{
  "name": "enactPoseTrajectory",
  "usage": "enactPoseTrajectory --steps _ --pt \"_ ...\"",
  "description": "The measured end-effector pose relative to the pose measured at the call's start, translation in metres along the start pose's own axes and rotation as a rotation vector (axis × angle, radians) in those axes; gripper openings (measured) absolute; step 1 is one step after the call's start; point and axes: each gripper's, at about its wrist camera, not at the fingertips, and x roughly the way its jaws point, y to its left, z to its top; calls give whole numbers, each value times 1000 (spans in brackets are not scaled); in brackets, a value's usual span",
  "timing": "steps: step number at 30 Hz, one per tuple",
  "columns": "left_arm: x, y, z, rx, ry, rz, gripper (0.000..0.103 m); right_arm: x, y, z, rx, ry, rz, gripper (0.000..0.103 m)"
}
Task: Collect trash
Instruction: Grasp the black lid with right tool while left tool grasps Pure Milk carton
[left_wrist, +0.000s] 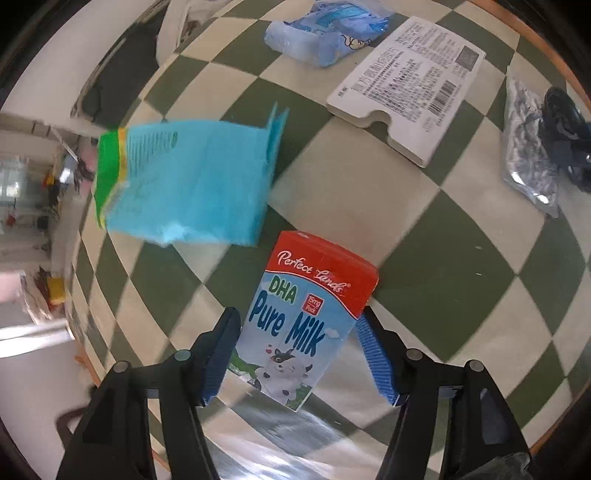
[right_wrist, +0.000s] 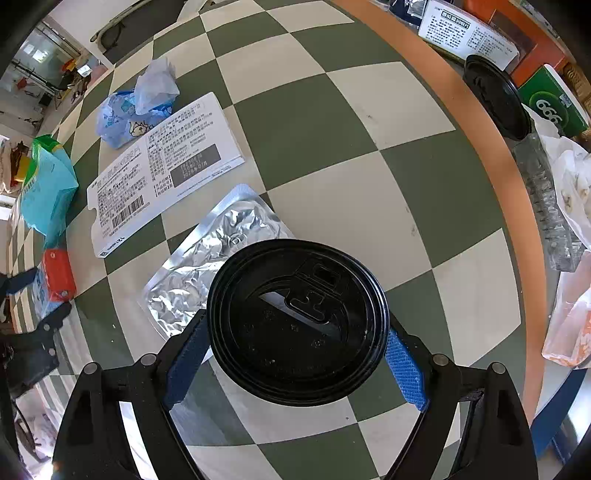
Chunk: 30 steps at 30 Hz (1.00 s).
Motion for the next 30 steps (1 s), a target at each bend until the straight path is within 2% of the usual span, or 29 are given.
enactPoseTrajectory --steps 4,9,12,15,18,22,26,30 --pt "-5 -7 -22 -154 20 -60 62 -8 1 -6 -21 -14 1 90" --pt "-14 -14 -63 -453 43 -178 61 -22 14 -17 -65 -51 -1 90" --pt "-22 -19 -89 -606 33 -219 61 -24 29 -25 -88 -63 4 90" --pt "-30 -24 -113 -706 11 -239 61 -28 35 -44 -111 -71 20 90" --pt "-40 -33 -135 -749 -12 -242 61 -33 43 -64 -138 -76 30 90" --pt "-47 -45 -165 -752 -37 -254 61 -40 55 -96 -174 -85 31 90" --pt "-52 -64 -209 -771 -69 -312 61 -49 60 -137 -176 -99 45 89" --pt "-54 -72 -256 -792 -107 -391 61 -69 64 -195 -169 -132 63 89"
